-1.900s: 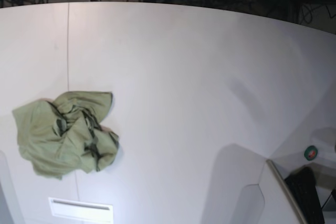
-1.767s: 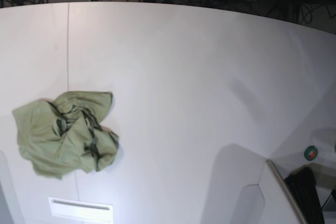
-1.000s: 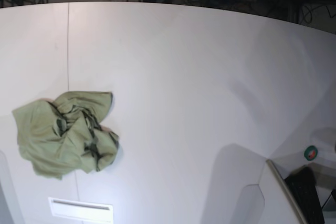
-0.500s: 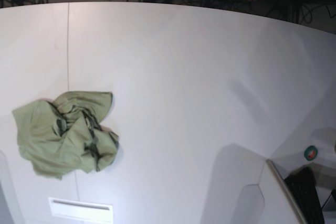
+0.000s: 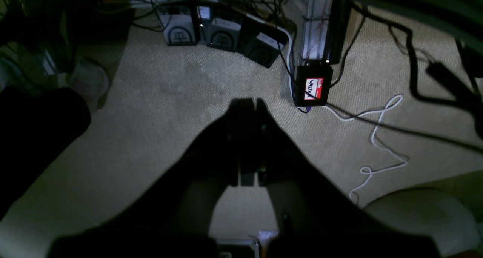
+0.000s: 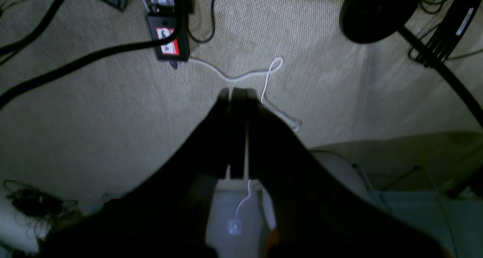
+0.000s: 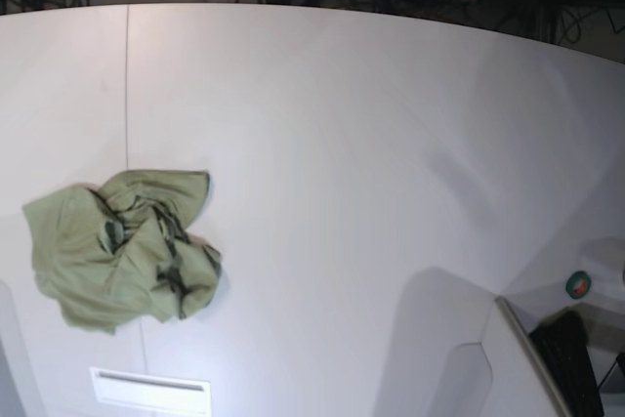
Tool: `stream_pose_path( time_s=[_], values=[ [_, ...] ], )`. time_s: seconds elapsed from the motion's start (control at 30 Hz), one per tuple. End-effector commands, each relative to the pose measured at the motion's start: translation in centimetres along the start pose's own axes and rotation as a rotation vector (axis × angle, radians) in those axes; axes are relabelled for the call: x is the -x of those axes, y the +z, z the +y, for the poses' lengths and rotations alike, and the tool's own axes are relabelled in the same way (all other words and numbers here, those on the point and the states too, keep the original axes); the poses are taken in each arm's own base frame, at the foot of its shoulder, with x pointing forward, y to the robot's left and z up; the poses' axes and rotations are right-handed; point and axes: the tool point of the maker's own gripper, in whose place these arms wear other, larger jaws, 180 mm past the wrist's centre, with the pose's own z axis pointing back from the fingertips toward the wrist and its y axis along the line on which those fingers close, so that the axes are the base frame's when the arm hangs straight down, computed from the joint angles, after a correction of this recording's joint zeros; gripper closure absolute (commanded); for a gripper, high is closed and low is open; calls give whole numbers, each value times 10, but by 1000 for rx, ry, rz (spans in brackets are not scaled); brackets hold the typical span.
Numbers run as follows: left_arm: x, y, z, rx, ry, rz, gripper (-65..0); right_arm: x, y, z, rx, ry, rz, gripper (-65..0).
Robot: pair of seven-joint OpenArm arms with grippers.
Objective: Layout the t-shirt on the table in an organized manner, then fold the t-shirt properly
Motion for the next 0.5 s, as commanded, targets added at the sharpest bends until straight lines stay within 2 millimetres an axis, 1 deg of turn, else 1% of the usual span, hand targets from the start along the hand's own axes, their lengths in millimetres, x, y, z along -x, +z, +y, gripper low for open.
stream_pose_path(
  time_s=[0.0,0.03,0.07,0.1,0.13,0.2,0.27,0.33,0.37,0.4,0.47],
  values=[
    [16,5,6,-10,-12,0,0,12,3,-13,22,-2,3,0],
    [17,9,14,-21,-21,-21,0,17,6,-13,23,1,0,0],
    [18,13,19,-28,-30,-39,0,23,9,-18,31,6,15,0],
    [18,16,19,-26,-34,-59,0,29,13,-21,37,9,34,0],
    [19,20,23,-31,-42,-71,0,33,17,-22,39,10,50,0],
    [25,28,32,-41,-52,-86,0,41,27,-31,58,-31,53,0],
    [29,36,31,-38,-69,-106,0,38,40,-44,89,-90,20,0],
    [31,49,28,-27,-80,-140,0,35,55,-51,113,-143,-4,0],
    [27,56,30,-19,-93,-168,0,33,64,-55,124,-158,-17,0],
    [23,63,29,-2,-94,-193,0,26,72,-62,137,-169,-37,0],
    [15,78,21,43,-108,-242,0,22,90,-70,157,-171,-53,0]
  ],
)
